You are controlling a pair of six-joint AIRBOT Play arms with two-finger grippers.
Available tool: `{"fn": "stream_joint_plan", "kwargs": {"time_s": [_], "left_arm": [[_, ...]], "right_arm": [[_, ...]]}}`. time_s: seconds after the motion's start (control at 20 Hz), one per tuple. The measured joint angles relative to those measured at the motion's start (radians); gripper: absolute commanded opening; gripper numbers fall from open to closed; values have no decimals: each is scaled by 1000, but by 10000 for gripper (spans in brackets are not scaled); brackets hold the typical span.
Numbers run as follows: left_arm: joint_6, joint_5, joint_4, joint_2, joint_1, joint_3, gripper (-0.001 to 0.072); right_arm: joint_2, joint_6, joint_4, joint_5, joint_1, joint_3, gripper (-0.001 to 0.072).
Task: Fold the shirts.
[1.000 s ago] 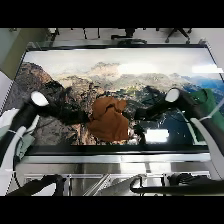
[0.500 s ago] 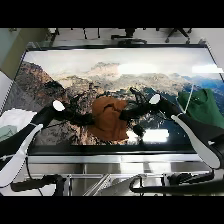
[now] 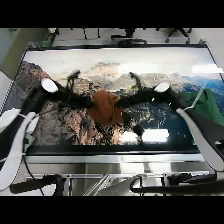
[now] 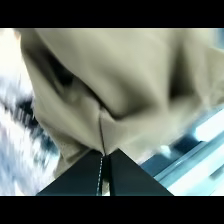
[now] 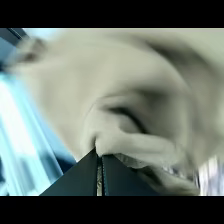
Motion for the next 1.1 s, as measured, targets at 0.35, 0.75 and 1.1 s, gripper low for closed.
{"fn": "stream_joint_plan", "kwargs": {"time_s": [0.35,0.75,1.1], "left_arm": [[-8,-108,0,232,0,645,11],[12,10,91,451,0,418,13],[24,61,26,164,-25,154,18]], "right_arm": [[259,13,-56,43,-41,509,18],[333,222,-437,131,-45,602,19],[110,288,-510,177,-45,275,19]]}}
